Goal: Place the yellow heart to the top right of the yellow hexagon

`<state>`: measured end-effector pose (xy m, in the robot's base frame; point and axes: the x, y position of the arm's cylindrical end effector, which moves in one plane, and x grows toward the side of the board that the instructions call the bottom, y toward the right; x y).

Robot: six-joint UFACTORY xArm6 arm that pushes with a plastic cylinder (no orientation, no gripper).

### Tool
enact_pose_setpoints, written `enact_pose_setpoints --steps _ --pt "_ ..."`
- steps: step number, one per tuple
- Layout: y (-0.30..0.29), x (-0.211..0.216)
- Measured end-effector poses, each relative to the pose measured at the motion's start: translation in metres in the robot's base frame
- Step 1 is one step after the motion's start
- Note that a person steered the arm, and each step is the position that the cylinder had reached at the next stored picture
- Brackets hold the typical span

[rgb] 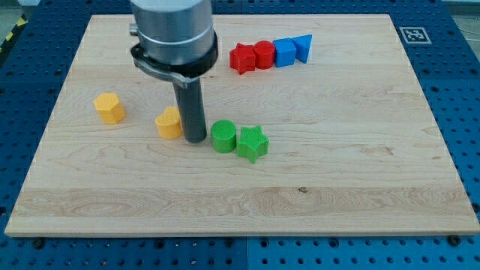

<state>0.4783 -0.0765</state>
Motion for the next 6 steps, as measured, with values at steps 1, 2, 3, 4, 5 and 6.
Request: enact_pose_setpoints --steps 1,2,3,4,5,6 --pt "-0.015 -0.001" --pt "-0.026 0.001" --pt "-0.036 0.007" --pt "-0.05 -0.002" --pt "-0.059 -0.03" --pt "-0.063 -0.038"
